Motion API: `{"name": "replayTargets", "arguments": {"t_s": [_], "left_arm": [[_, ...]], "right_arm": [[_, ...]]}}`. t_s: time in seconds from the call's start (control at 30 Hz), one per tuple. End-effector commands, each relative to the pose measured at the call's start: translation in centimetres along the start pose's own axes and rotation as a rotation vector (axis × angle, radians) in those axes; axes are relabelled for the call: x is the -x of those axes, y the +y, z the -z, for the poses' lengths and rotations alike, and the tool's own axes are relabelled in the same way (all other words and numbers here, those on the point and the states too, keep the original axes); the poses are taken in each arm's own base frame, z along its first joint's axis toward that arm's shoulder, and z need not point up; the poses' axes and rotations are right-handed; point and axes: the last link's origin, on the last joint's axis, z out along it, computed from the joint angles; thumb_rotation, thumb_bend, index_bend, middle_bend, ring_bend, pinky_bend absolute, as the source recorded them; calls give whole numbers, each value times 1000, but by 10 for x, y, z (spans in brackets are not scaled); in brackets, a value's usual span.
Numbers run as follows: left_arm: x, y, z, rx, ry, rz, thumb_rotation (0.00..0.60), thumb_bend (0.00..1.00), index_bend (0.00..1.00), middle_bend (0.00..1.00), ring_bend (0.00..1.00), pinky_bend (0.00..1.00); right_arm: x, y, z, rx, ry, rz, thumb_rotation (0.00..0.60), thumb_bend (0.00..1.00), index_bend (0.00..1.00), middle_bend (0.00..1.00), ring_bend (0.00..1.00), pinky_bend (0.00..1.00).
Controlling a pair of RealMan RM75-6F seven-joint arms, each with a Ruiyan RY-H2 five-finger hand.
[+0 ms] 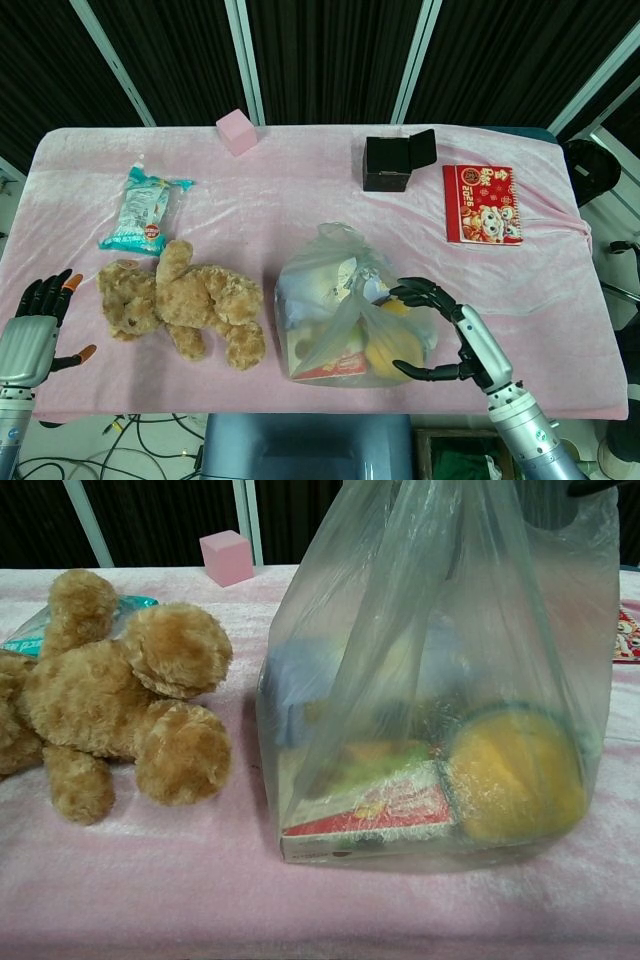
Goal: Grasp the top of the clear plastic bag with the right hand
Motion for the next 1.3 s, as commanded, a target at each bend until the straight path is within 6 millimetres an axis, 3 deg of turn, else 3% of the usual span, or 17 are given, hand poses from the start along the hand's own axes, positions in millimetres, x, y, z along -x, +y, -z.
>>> {"name": "replayTargets", "arguments": {"t_s": [0.03,0.4,0.7,1.3], "left_arm": [[0,0,0,-1,-2,-1,600,0,0,0,0,0],[0,0,1,-2,-3,1,600,0,0,0,0,0],[0,-1,-1,-8,-1,3,600,0,0,0,0,0],[0,-2,-3,-12,-4,12,600,0,0,0,0,0]], "right_arm": [[1,0,0,-1,-2,0,600,92,203,235,229,244],[8,2,-7,7,-24,-29,600,92,204,236,229,245],[24,2,-27,14,-64,-55,600,92,267,284,274,274],[50,0,-62,64,-116,-18,600,92,278,284,275,273]]}}
